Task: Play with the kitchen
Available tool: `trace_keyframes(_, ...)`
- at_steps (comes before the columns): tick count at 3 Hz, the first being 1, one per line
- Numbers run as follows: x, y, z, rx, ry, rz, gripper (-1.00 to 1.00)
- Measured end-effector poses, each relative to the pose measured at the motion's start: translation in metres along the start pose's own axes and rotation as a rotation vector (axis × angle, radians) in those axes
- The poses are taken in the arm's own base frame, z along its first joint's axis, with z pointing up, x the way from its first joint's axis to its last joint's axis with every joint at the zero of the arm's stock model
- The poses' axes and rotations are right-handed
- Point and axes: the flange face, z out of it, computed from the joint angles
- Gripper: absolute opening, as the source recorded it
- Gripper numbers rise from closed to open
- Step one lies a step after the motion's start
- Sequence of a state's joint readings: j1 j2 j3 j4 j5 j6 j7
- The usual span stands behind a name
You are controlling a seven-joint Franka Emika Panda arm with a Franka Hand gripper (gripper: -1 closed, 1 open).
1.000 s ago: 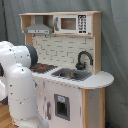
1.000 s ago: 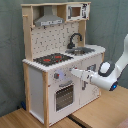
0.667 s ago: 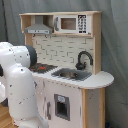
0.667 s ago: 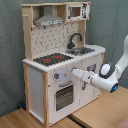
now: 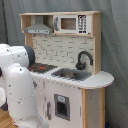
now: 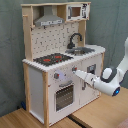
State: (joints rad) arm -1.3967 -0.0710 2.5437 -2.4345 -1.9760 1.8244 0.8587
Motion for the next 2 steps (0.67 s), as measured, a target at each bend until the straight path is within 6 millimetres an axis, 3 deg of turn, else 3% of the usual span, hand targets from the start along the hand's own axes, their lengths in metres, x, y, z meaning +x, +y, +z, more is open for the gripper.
trace_keyframes(2, -0.0033, -0.0091, -0.0082, -0.022, -0.006, 0.22, 1.0)
